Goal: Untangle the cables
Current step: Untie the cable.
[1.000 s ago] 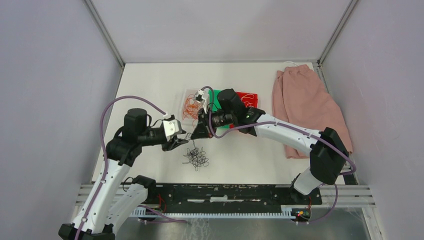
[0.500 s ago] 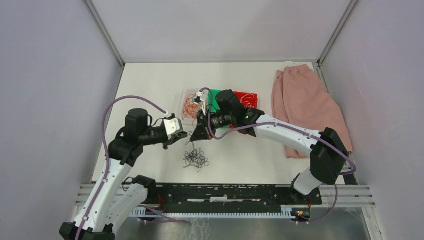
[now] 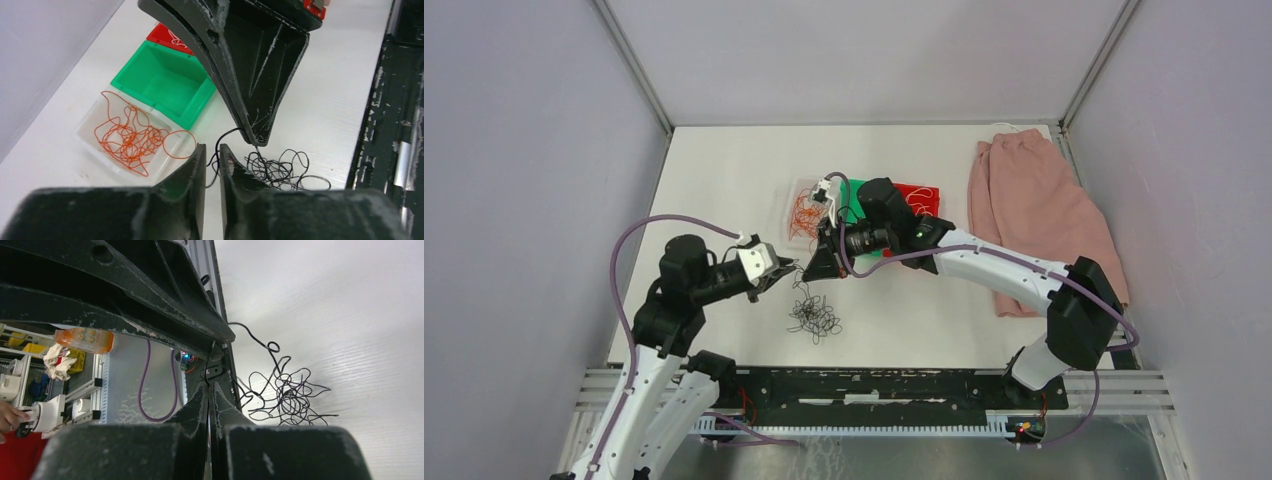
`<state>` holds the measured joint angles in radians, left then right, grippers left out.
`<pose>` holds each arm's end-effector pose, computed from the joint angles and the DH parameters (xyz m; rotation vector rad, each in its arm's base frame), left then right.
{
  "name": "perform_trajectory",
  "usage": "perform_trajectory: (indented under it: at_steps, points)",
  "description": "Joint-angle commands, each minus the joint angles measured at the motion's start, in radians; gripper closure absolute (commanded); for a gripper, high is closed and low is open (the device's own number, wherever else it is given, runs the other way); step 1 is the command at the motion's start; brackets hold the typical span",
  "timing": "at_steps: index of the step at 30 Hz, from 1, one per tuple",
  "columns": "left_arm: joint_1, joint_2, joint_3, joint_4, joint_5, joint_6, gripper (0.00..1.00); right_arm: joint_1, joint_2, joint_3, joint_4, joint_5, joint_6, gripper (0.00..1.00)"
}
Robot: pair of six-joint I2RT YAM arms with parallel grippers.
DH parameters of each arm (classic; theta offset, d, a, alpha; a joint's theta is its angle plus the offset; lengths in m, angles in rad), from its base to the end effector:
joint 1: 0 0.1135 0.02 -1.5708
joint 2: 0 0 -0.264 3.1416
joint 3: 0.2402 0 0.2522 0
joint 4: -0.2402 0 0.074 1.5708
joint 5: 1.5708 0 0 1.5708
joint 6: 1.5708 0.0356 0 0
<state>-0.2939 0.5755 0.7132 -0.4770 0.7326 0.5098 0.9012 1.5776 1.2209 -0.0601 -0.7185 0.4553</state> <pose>0.1153 -0.0598 0.3168 1.1478 1.4580 -0.5465 0.2078 0.3003 0.3074 -1.0009 2.0067 1.5266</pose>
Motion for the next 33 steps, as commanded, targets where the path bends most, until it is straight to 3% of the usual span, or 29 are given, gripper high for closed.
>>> perform_trajectory:
  at_steps: [1,3,5,16,21,28,33]
  points:
    - [0.005,0.001,0.034,-0.099,0.091,0.06,0.69,0.002,-0.046,0.04,0.036,-0.057,0.033,1.0]
    - [0.005,0.0,0.048,-0.159,0.112,0.116,0.54,0.001,-0.046,0.049,0.028,-0.06,0.032,1.0]
    - [0.005,-0.008,0.054,-0.192,0.122,0.159,0.47,-0.001,-0.041,0.057,0.023,-0.074,0.035,1.0]
    - [0.005,-0.03,0.024,-0.064,0.079,0.125,0.53,-0.001,-0.02,0.069,0.02,-0.152,0.05,1.0]
    - [0.004,-0.03,0.038,-0.122,0.09,0.212,0.61,-0.001,-0.017,0.075,0.002,-0.154,0.04,1.0]
    - [0.004,-0.006,0.075,-0.157,0.222,0.118,0.96,0.001,-0.004,0.088,0.033,-0.14,0.06,1.0]
    - [0.005,-0.011,0.101,-0.143,0.187,0.09,0.97,0.001,-0.016,0.081,0.028,-0.1,0.055,1.0]
